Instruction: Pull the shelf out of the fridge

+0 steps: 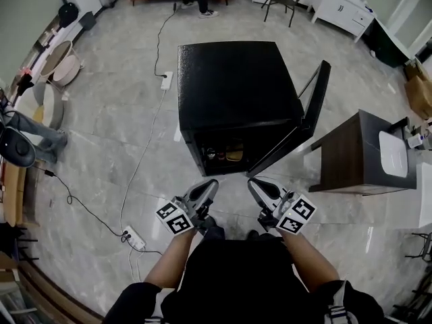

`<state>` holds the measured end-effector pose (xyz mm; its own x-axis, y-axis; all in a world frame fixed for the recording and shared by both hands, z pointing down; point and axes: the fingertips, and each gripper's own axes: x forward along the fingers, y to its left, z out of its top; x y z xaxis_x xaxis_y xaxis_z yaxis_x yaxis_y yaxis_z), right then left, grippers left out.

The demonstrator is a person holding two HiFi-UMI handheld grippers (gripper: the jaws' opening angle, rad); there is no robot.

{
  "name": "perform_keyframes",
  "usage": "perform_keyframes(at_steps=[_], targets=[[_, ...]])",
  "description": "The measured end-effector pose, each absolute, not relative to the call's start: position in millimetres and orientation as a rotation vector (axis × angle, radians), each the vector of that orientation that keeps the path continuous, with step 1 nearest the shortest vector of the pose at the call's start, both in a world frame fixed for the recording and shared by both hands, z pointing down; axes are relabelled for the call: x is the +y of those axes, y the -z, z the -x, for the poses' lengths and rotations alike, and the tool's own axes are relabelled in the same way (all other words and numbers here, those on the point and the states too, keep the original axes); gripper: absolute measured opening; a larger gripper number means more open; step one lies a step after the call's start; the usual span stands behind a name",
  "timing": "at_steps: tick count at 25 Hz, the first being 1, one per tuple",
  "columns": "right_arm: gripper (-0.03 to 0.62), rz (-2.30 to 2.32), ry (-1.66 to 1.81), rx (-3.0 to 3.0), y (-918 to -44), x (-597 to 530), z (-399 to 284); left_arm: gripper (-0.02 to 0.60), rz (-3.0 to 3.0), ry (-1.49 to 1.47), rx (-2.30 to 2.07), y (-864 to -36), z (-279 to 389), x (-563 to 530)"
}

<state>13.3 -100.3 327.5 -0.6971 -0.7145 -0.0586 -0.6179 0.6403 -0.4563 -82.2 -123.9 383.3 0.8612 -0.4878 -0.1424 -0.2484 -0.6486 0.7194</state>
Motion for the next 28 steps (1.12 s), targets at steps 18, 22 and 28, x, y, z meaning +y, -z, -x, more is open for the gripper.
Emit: perform_keyframes(at_steps=[18,22,28], targets=[[0.028,0.770,0.857,2.517,-347.2,-130.1,-84.5,0.014,-1.933,0.757,-0.859,-401.0,56.7,-143.8],[0.028,0.775,0.994,2.355,-371.8,-148.8,-98.7,0.014,-1.759,0.983,-0.878,-409.3,63.9,-150.6],[0.028,0.777,1.063,2.152,-394.5,-168.5,-100.9,0.014,-1.730,0.981,-0.907,-435.4,75.3,-153.3]])
